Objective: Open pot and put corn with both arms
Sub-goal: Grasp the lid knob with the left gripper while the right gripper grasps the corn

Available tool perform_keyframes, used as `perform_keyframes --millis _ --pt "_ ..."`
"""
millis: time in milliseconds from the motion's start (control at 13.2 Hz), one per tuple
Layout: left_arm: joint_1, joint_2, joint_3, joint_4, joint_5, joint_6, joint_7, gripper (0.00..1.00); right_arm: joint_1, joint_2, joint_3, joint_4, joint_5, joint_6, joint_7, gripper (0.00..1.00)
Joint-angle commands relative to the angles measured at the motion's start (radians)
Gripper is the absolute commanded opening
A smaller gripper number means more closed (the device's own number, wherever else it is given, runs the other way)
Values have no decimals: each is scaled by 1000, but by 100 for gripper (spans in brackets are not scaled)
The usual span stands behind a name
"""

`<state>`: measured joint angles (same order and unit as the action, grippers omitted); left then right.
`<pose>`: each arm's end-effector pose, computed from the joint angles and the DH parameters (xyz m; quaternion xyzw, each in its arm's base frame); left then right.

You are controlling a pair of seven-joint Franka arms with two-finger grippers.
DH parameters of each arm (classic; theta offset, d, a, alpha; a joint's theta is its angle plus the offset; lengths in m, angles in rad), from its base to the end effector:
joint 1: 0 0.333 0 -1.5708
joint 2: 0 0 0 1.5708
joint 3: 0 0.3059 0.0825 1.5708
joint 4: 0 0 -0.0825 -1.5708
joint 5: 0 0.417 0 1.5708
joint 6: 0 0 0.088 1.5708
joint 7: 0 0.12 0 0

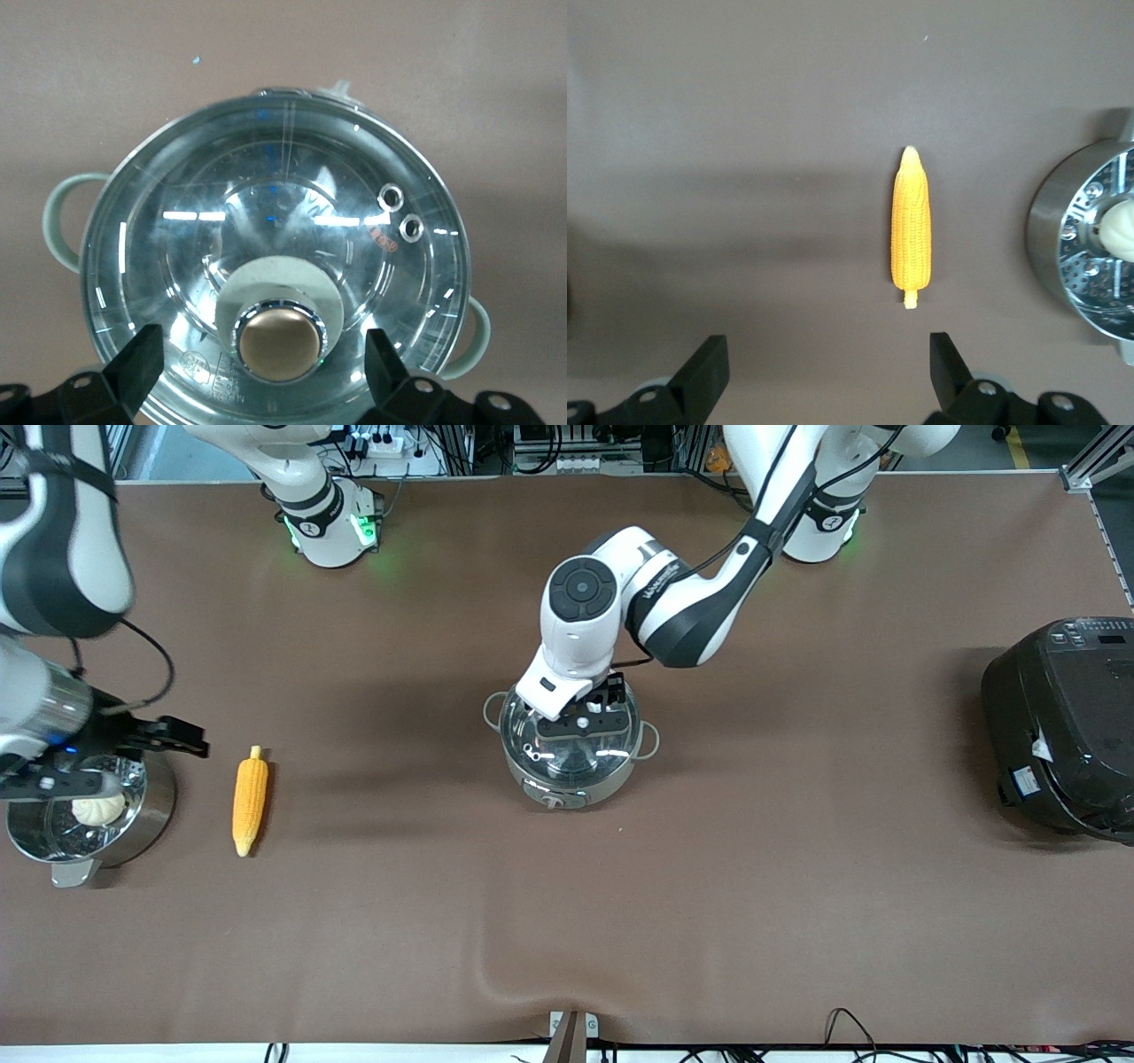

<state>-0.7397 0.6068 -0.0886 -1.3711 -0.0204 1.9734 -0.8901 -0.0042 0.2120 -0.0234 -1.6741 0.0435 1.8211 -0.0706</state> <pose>0.5112 -0.5423 0.3290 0.9985 0.0427 -0.0270 0.0217 0.6470 -0.0129 0.4384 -0.9992 -0.0156 0.0315 0.0200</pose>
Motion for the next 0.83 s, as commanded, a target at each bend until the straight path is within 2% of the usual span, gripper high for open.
perform_keyframes --millis 0,227,378,757 --pt "-10 22 10 27 26 2 -23 92 25 -29 -3 -155 -11 143 -12 100" --pt "-10 25 10 26 26 2 -20 80 20 -14 -4 -289 -57 335 -11 100" --pt "-10 30 10 26 26 2 -21 75 -8 55 -4 -335 -59 462 -14 100" --pt "-15 31 10 24 26 2 -23 72 -10 67 -4 -401 -80 521 -40 100"
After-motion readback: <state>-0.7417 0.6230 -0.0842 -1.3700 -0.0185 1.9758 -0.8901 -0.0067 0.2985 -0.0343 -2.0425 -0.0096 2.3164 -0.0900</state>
